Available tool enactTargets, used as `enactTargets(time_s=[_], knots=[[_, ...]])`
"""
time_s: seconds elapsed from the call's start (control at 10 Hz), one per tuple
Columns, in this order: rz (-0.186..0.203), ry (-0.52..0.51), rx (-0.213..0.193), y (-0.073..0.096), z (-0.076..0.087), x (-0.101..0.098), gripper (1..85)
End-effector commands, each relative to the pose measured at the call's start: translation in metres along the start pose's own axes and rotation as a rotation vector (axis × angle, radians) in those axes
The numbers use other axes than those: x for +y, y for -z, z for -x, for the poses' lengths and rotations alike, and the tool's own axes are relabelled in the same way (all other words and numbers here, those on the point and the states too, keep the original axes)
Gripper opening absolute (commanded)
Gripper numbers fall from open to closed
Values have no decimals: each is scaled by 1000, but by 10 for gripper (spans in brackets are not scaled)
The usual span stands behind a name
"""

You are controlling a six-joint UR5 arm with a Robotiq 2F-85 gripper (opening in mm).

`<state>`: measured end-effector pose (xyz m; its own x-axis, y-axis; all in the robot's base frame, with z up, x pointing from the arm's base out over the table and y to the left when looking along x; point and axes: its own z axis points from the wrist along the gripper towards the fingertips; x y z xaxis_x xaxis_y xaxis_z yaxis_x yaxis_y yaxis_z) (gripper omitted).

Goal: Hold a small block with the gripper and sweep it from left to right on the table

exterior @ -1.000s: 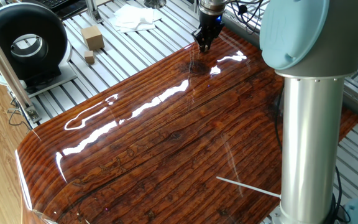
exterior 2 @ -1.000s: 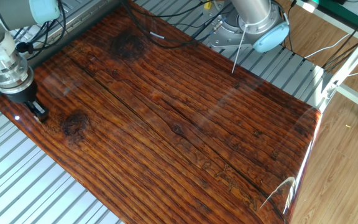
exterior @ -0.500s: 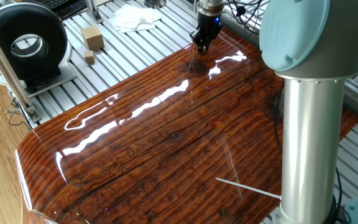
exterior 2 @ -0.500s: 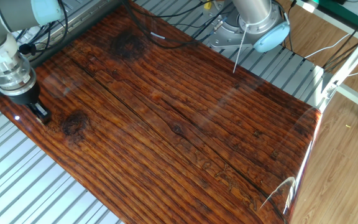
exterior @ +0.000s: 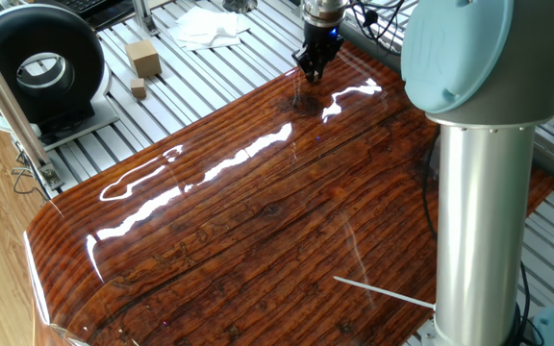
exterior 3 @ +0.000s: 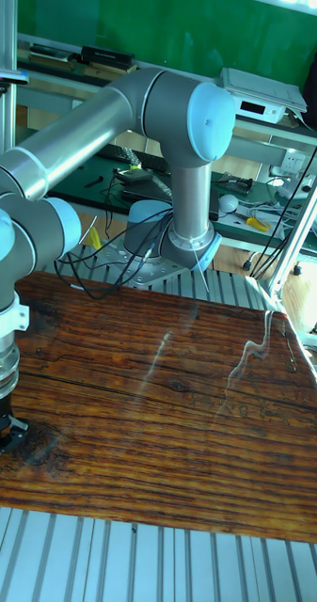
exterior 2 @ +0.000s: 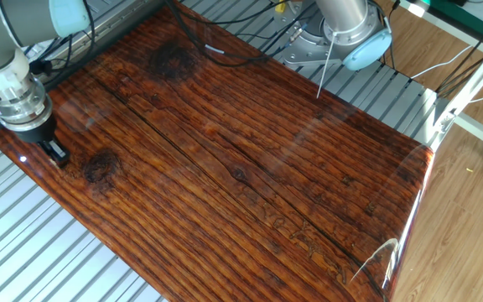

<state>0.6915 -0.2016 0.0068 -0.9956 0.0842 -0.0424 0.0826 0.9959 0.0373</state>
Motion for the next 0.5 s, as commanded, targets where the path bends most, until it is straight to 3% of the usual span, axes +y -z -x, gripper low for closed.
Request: enactTargets(time_s=[0.0, 0.4], knots=[[-3, -8, -7, -1, 1, 4, 10], [-12, -15, -15, -6, 1, 8, 10]])
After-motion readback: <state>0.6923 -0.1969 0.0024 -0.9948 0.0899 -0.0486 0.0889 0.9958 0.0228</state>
